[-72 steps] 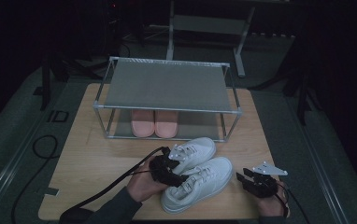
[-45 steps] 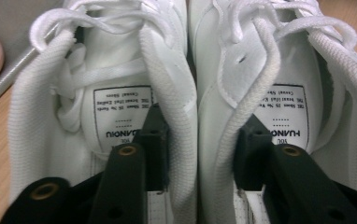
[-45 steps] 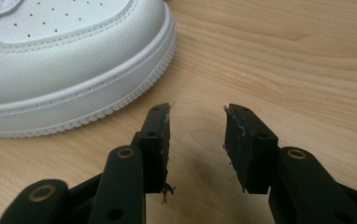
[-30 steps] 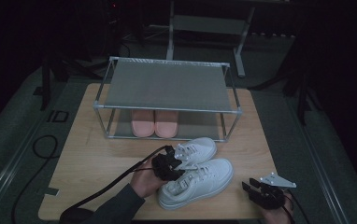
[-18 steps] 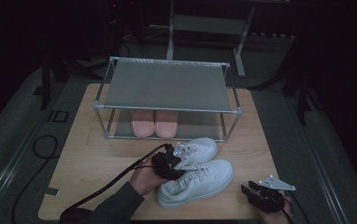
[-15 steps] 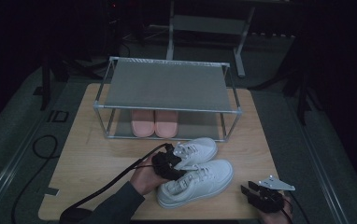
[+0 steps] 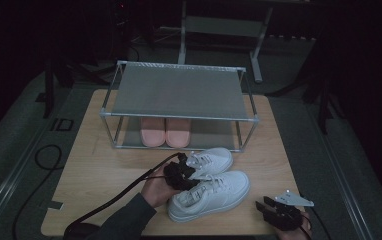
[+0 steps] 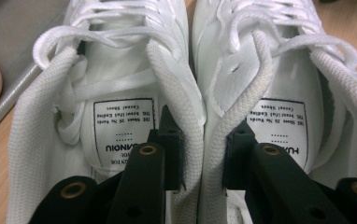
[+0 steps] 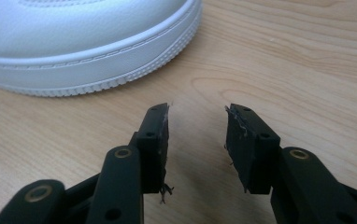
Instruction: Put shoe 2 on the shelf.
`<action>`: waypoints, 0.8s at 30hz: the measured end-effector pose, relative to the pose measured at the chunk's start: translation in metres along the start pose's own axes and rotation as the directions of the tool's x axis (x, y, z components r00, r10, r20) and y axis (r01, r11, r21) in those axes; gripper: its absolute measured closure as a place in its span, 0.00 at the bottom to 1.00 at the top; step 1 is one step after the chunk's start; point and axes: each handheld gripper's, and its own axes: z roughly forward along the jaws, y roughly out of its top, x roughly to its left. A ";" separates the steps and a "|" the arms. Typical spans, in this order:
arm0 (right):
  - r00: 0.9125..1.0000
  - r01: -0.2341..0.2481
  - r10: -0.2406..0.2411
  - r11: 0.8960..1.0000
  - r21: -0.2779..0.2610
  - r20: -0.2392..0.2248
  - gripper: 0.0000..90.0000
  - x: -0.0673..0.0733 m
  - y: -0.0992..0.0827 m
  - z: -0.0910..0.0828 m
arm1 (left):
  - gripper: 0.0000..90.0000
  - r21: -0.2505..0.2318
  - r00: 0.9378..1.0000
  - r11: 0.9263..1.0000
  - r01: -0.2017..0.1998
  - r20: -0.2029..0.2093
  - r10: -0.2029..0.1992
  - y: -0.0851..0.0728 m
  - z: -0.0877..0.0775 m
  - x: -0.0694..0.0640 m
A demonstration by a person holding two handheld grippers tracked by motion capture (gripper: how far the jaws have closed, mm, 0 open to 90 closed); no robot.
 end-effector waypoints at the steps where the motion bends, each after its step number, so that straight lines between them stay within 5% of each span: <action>1: 1.000 0.002 -0.002 1.000 0.002 -0.003 0.64 0.000 -0.001 0.000 | 0.84 -0.005 1.000 1.000 -0.009 -0.006 0.009 0.000 0.000 -0.001; 6: 1.000 -0.001 0.001 1.000 0.005 -0.012 0.63 0.001 -0.004 -0.001 | 0.86 -0.021 0.999 0.999 0.032 0.045 -0.031 0.002 0.000 0.006; 24: 1.000 0.001 -0.001 1.000 0.002 -0.028 0.58 0.000 -0.012 -0.005 | 0.87 -0.067 0.998 0.997 0.023 0.066 -0.019 0.025 -0.017 0.009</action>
